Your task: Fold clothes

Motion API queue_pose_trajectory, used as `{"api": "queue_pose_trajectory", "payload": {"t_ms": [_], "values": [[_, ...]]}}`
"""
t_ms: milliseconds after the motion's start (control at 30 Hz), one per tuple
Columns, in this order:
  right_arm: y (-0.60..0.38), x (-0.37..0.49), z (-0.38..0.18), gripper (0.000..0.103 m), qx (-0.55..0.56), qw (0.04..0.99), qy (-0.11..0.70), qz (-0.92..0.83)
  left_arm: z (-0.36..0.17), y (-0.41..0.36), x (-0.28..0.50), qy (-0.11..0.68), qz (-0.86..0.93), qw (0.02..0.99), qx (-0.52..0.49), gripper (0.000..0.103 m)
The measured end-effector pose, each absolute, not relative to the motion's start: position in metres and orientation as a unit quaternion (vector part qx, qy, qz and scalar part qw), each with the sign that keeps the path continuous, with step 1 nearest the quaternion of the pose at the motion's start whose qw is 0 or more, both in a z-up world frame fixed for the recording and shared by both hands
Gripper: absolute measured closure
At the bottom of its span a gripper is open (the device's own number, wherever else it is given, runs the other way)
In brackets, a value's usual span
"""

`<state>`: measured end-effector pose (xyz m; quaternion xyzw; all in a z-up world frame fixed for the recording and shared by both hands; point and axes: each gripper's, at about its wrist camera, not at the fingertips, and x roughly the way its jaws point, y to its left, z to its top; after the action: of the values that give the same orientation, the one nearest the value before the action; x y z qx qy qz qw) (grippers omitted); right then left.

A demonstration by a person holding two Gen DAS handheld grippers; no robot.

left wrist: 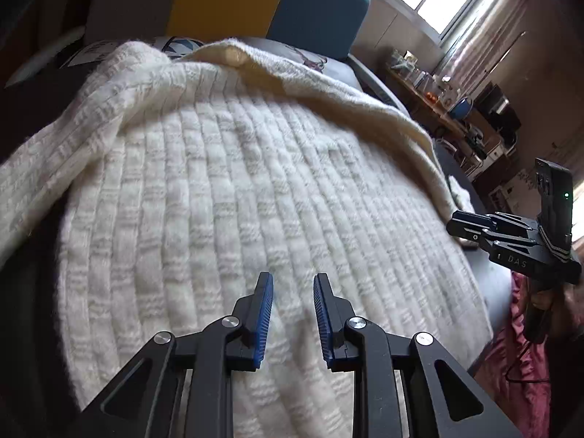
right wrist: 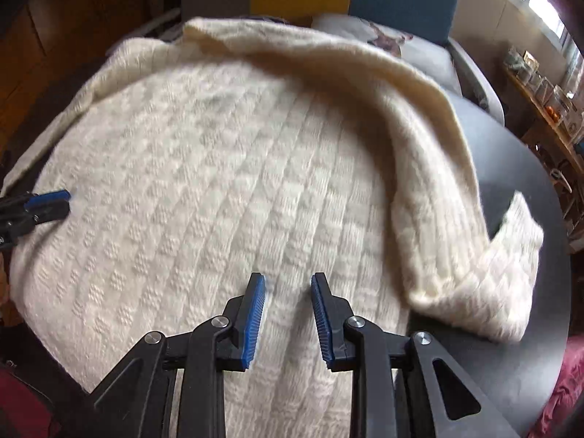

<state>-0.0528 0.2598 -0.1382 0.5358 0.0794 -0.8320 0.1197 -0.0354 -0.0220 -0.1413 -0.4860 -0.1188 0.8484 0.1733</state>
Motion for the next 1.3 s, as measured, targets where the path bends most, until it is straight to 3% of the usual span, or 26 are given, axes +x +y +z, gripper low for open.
{"api": "queue_pose_trajectory", "payload": {"t_ms": [200, 533, 733, 800, 1000, 1300], "values": [[0.274, -0.004, -0.147, 0.076, 0.549, 0.114, -0.034, -0.827, -0.144, -0.038, -0.014, -0.082, 0.858, 0.178, -0.475, 0.08], [0.271, 0.019, -0.127, 0.076, 0.531, 0.14, -0.028, -0.835, -0.141, -0.065, 0.001, -0.102, 0.849, 0.179, -0.487, 0.08], [0.255, -0.044, -0.075, 0.074, 0.437, 0.133, 0.055, -0.888, -0.118, -0.075, -0.026, -0.153, 0.844, 0.177, -0.482, 0.075], [0.243, -0.073, -0.073, 0.074, 0.427, 0.127, 0.097, -0.89, -0.112, -0.076, -0.04, -0.159, 0.847, 0.178, -0.476, 0.07], [0.225, -0.161, -0.079, 0.074, 0.395, 0.102, 0.187, -0.894, -0.097, -0.068, -0.107, -0.141, 0.859, 0.176, -0.46, 0.069], [0.244, -0.245, -0.109, 0.074, 0.444, 0.135, 0.082, -0.882, -0.107, -0.03, -0.218, -0.118, 0.859, 0.183, -0.463, 0.064]]}}
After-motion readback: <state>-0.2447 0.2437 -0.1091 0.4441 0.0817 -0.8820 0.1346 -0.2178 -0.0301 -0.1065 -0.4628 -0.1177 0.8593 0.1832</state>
